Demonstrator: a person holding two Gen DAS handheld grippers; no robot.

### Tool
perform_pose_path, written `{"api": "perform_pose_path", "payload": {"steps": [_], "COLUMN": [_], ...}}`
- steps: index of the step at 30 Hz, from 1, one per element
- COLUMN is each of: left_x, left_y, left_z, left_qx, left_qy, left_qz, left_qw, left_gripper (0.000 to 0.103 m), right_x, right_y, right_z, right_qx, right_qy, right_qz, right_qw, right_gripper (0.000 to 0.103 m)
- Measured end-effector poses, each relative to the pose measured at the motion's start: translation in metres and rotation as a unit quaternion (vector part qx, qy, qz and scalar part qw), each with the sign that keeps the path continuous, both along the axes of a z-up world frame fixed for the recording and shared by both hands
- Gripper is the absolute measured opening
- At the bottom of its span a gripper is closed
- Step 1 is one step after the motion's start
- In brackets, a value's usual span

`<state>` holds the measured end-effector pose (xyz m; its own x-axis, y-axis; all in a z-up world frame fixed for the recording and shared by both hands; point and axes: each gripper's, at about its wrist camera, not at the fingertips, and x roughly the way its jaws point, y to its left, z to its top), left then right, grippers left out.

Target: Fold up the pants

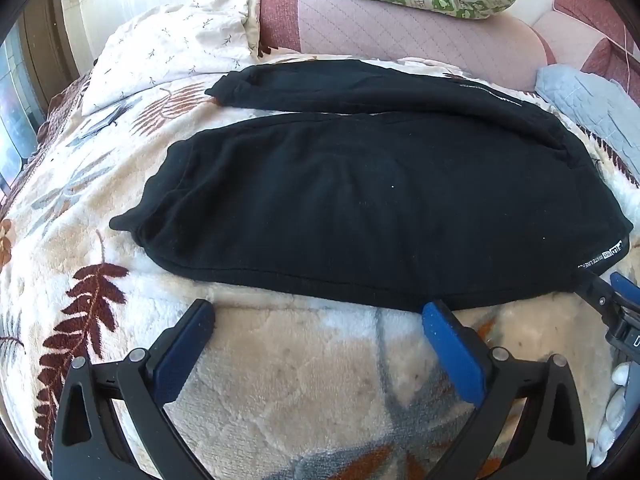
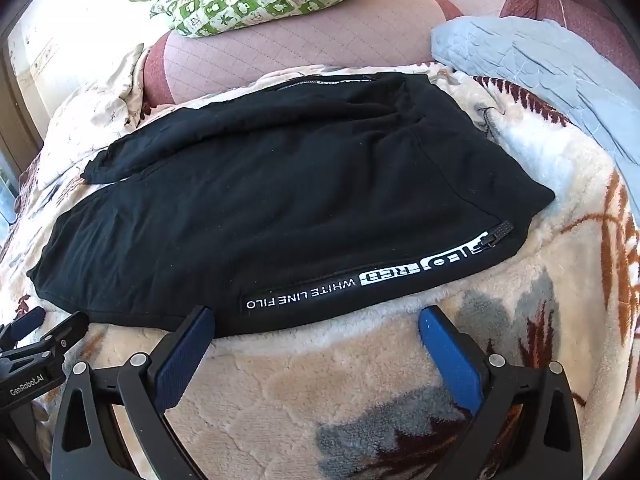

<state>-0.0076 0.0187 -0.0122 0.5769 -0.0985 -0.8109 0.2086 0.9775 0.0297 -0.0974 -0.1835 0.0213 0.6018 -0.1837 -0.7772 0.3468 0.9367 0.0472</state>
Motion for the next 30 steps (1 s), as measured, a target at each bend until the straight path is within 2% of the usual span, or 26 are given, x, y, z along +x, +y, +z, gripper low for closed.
{"api": "perform_pose_path", "payload": {"steps": [30], "left_x": [0.0005], "left_y": [-0.0016], "left_z": [0.0012], "left_qx": [0.000], "left_qy": [0.001], "left_qz": [0.002], "left_qw": [1.0000], "left_gripper": [0.103], "right_x": [0.0000], "right_y": [0.0018], "right_z": [0.0001], "right_qx": [0.000], "right_qy": [-0.001], "right_qz": [0.000], "right_qw": [1.000], "right_gripper": [0.103]}}
